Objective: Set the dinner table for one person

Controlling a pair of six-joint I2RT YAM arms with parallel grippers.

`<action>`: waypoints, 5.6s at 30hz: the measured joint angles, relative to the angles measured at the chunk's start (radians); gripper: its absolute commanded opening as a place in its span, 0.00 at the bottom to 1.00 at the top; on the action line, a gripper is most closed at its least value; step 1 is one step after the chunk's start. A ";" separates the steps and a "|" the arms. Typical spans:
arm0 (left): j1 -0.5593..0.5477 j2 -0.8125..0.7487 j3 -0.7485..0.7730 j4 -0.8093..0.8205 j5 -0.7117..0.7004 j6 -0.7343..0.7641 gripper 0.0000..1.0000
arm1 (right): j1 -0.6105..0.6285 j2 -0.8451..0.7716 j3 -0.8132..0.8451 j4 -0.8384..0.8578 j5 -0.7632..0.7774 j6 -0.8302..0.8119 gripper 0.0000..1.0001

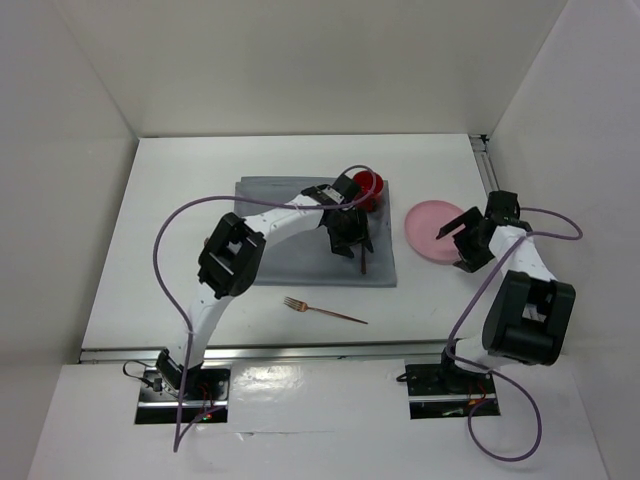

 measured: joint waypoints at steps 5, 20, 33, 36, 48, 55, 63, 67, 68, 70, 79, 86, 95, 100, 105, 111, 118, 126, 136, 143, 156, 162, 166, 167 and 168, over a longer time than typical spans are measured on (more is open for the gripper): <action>-0.018 -0.112 -0.048 -0.058 -0.003 0.058 0.71 | 0.000 0.085 -0.016 0.072 0.013 0.035 0.87; -0.026 -0.739 -0.350 -0.199 -0.210 0.213 0.66 | 0.000 0.216 -0.019 0.173 0.075 0.106 0.29; 0.296 -0.915 -0.411 -0.295 -0.236 0.273 0.66 | 0.021 0.084 0.052 0.122 0.150 0.100 0.00; 0.365 -0.923 -0.420 -0.304 -0.237 0.290 0.66 | 0.088 0.064 0.175 0.096 0.171 0.089 0.00; 0.645 -1.059 -0.585 -0.364 -0.304 0.278 0.69 | 0.650 0.366 0.814 0.072 0.134 0.021 0.00; 0.791 -1.095 -0.769 -0.372 -0.277 0.260 0.69 | 0.792 0.628 0.836 0.005 0.085 0.013 0.00; 0.828 -1.059 -0.929 -0.343 -0.226 0.262 0.68 | 0.794 0.690 0.787 -0.008 0.070 0.022 0.00; 0.829 -1.030 -0.941 -0.328 -0.206 0.264 0.67 | 0.797 0.708 0.787 -0.008 0.072 0.023 0.03; 0.829 -1.030 -0.941 -0.323 -0.204 0.266 0.67 | 0.799 0.714 0.787 -0.007 0.072 0.023 0.03; 0.829 -1.030 -0.941 -0.313 -0.201 0.266 0.67 | 0.804 0.726 0.783 -0.007 0.076 0.023 0.02; 0.783 -1.030 -0.932 -0.306 -0.205 0.288 0.67 | 0.823 0.731 0.708 -0.008 0.078 0.042 0.06; 0.645 -1.030 -0.901 -0.311 -0.230 0.284 0.67 | 0.824 0.729 0.689 -0.003 0.082 0.064 0.61; 0.651 -0.929 -0.901 -0.280 -0.322 0.283 0.62 | 0.874 0.633 0.680 -0.025 0.167 0.043 0.72; 0.668 -0.758 -0.894 -0.235 -0.355 0.287 0.59 | 0.909 0.495 0.680 -0.044 0.219 0.022 0.72; 0.673 -0.624 -0.865 -0.192 -0.374 0.290 0.46 | 0.922 0.354 0.680 -0.075 0.269 0.012 0.72; 0.674 -0.537 -0.800 -0.199 -0.361 0.285 0.11 | 0.924 0.224 0.666 -0.124 0.336 0.009 0.72; 0.666 -0.535 -0.778 -0.228 -0.397 0.283 0.00 | 0.907 0.122 0.655 -0.201 0.400 0.005 0.72; 0.461 -0.683 -0.631 -0.324 -0.420 0.317 0.00 | 0.681 -0.010 0.607 -0.252 0.440 -0.035 0.72; 0.044 -0.439 -0.175 -0.325 -0.169 0.233 0.00 | 0.477 -0.103 0.511 -0.277 0.378 -0.080 0.72; -0.001 -0.164 -0.013 -0.294 -0.103 0.152 0.00 | 0.431 -0.188 0.510 -0.299 0.359 -0.106 0.72; 0.005 0.116 0.264 -0.283 -0.075 0.122 0.20 | 0.406 -0.217 0.482 -0.348 0.345 -0.124 0.75; 0.005 0.107 0.211 -0.278 -0.055 0.109 0.51 | 0.404 -0.217 0.478 -0.353 0.325 -0.157 0.76; 0.004 0.054 0.170 -0.299 -0.053 0.127 0.62 | 0.404 -0.219 0.431 -0.340 0.257 -0.218 0.76; 0.003 0.032 0.162 -0.303 -0.053 0.134 0.62 | 0.404 -0.220 0.410 -0.334 0.237 -0.232 0.76; 0.001 0.000 0.153 -0.308 -0.055 0.138 0.62 | 0.407 -0.223 0.382 -0.325 0.214 -0.245 0.76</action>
